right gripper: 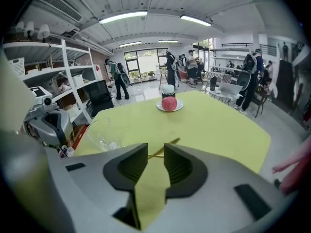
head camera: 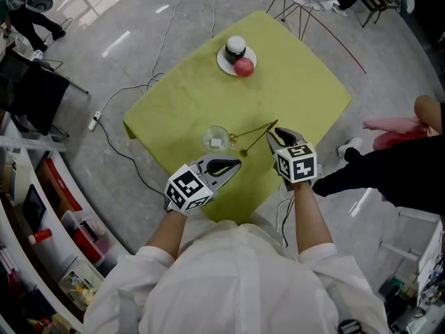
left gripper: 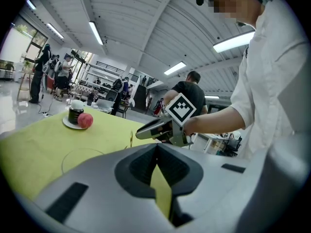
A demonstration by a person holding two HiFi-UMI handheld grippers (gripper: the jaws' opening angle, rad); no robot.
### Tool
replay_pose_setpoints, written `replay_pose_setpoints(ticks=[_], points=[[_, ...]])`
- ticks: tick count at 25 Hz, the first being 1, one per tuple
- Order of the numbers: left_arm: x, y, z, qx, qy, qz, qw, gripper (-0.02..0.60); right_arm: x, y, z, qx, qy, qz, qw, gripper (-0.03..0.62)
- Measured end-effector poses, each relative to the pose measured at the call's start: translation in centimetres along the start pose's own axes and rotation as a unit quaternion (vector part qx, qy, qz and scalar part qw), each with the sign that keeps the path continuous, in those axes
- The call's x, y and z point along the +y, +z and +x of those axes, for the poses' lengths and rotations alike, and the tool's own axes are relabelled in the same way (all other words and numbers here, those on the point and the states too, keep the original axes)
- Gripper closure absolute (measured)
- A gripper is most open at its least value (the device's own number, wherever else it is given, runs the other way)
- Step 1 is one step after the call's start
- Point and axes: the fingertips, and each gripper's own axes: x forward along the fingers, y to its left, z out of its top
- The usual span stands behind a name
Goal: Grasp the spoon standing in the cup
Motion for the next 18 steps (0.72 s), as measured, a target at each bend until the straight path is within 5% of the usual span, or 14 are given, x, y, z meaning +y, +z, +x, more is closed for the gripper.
replay_pose_setpoints(ticks=[18], points=[[0.2, 0.5, -0.1, -0.007, 0.004, 0.003, 1.0000, 0.577, 2.5, 3.3, -2.5, -0.070, 0.041, 0.000, 0.997, 0.494]])
